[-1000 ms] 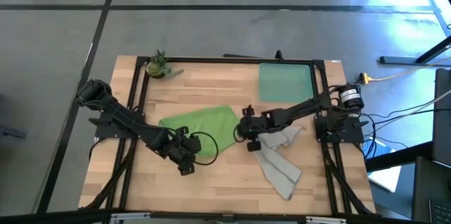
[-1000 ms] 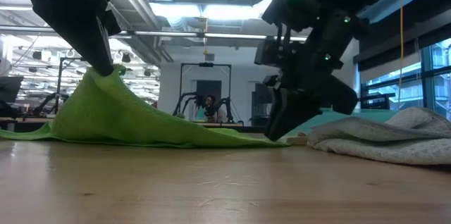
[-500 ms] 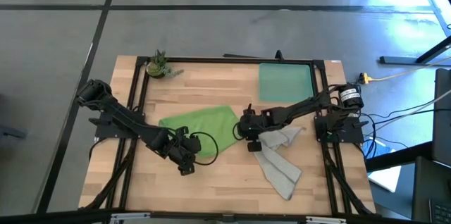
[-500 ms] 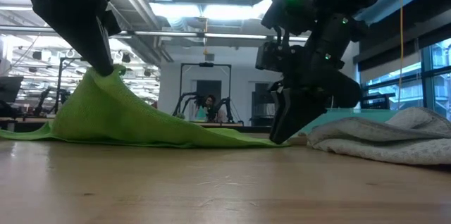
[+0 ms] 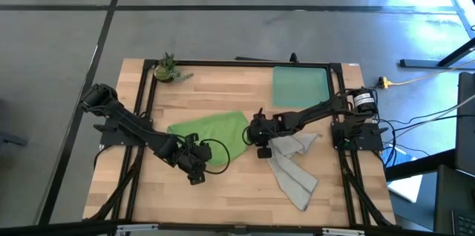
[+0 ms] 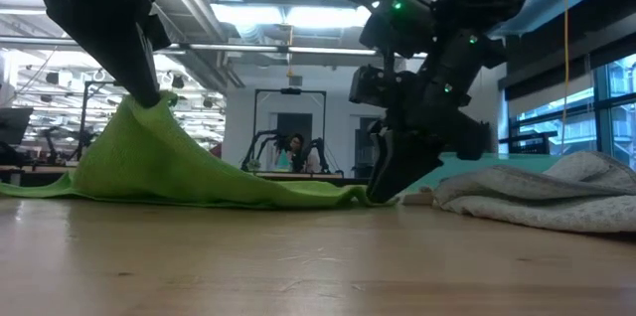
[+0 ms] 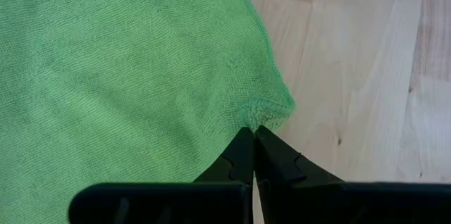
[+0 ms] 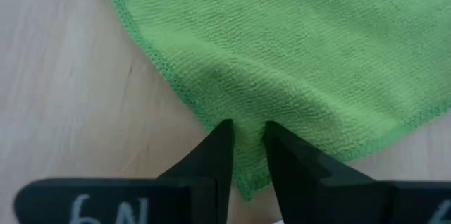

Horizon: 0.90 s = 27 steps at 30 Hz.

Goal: Roll microfiber towels into tight, uniform cylinder then place into a basket
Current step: Fold the green microfiber towel

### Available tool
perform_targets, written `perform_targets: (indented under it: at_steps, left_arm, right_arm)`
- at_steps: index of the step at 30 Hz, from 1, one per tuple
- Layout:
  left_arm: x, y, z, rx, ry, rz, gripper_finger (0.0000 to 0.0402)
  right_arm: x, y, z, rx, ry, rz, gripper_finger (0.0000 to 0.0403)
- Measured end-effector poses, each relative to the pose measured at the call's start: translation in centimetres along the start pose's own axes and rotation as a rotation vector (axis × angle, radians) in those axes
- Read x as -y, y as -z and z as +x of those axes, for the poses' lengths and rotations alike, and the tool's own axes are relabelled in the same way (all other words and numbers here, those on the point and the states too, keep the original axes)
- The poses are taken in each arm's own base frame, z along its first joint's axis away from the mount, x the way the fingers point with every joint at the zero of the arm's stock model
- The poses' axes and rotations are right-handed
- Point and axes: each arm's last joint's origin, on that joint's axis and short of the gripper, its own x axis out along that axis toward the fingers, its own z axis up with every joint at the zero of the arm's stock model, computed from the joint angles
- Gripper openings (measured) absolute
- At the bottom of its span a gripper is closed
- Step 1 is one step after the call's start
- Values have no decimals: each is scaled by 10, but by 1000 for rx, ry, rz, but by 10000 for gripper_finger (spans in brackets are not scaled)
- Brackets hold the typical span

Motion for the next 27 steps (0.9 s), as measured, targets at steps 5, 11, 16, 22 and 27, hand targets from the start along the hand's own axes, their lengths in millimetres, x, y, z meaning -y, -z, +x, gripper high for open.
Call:
perform_targets:
  at_steps: [5, 11, 16, 22, 27]
  left_arm:
    - [0, 0, 0, 0, 0, -1, 0]
    - [-1, -1, 0, 5, -7, -3, 0]
    - [-3, -1, 0, 36, -56, -1, 0]
    - [-15, -9, -10, 13, -201, -51, 0]
    - [-24, -27, -30, 35, -343, -41, 0]
  right_arm:
    - [1, 1, 0, -4, 1, 7, 61]
    - [1, 1, 1, -5, 10, 15, 8]
    - [3, -4, -8, -23, 67, -7, 3]
    - [11, -31, -50, -39, 221, -48, 2]
    - [15, -49, -72, -67, 296, -92, 1]
